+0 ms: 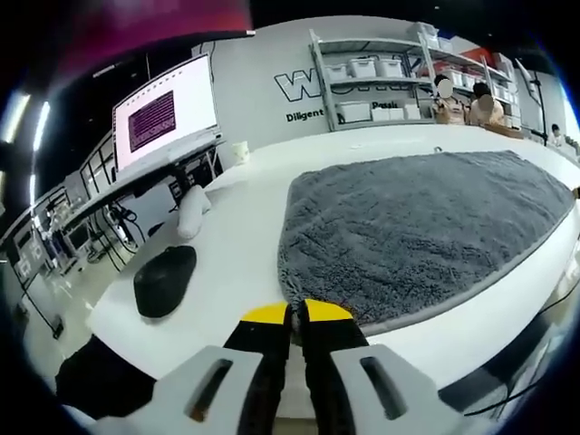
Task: Open the folded towel by lifting each exposed corner and separating the folded layers until the towel lies flat within the target outline without major curled edges
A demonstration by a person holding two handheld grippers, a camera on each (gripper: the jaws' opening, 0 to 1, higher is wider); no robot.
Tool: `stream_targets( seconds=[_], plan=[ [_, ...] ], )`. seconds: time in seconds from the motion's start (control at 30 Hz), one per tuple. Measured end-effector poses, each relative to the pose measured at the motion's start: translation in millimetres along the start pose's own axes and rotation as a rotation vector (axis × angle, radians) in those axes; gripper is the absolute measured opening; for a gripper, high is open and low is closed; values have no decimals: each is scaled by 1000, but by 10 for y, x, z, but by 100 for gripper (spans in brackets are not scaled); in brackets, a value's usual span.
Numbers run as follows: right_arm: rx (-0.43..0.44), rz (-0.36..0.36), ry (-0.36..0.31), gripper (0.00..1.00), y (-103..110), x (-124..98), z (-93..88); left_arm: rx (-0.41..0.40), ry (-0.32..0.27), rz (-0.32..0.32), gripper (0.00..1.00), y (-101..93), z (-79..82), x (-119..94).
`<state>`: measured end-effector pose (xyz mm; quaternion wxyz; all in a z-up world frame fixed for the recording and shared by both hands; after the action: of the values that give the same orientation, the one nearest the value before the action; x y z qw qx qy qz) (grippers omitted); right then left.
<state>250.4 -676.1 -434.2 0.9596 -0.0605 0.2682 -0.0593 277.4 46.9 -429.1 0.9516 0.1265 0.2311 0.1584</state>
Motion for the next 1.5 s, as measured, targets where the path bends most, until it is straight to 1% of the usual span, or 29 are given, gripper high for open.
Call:
stream_targets(
  seconds=[0.17,0.33,0.4,0.53,0.6,0.7,0.73,0.83,0.87,0.9,0.93,0.97,1.03,1.1,1.2,1.27,1.37,1.4,1.5],
  plan=[
    [-13,-10,10,0,-12,-17,-12,6,9,3,4,16,-8,-6],
    [-27,-7,9,0,-6,-17,-8,3,1,7,4,15,-7,-9],
    [4,-5,-3,0,-15,-20,-9,-10,-14,7,5,14,-9,-14],
    [6,-7,-3,0,-30,-22,-3,-12,-26,11,7,25,-1,-12],
    [1,-23,-3,5,-50,-32,11,-15,-29,4,8,24,5,-11],
    [7,-32,-11,9,-77,-45,30,-28,-34,-25,10,16,17,-19],
    [14,-49,-25,10,-117,-76,59,-47,-32,-35,12,29,30,-31],
    [19,-58,-47,14,-141,-115,102,-80,-51,-58,19,40,85,-56],
    [18,-52,-69,15,-128,-135,144,-110,-91,-84,20,16,173,-85],
    [16,-35,-83,16,-103,-127,169,-126,-114,-96,20,0,222,-100],
    [19,-5,-101,16,-59,-109,196,-142,-135,-115,20,-26,268,-118],
    [25,25,-107,17,-10,-83,200,-150,-140,-126,21,-42,280,-119],
    [42,60,-114,20,52,-54,197,-170,-130,-141,24,-72,263,-85],
    [43,75,-103,23,86,-27,171,-172,-109,-152,26,-116,217,-50],
    [36,75,-90,21,91,-17,144,-163,-101,-158,23,-178,182,-44],
    [39,77,-90,21,88,-18,141,-165,-94,-182,22,-261,160,-43],
    [39,82,-84,21,84,-13,130,-167,-70,-196,22,-330,96,-9],
    [39,84,-82,21,87,-12,124,-188,-83,-187,22,-321,110,-3],
    [43,101,-73,21,110,2,98,-196,-81,-180,20,-305,104,-2]
  ],
)
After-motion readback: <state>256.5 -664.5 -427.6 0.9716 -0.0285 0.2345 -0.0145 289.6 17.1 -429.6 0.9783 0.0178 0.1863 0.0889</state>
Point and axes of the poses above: the point that each gripper's makers call its tool centre point, and the gripper's own axes: x roughly forward along the fingers, y roughly to its left, z roughly out of its top, the point moved 1 cm from there along -x, roughly backward along the fingers, and after that the axes turned 13 degrees about z, right-handed, at the moved point
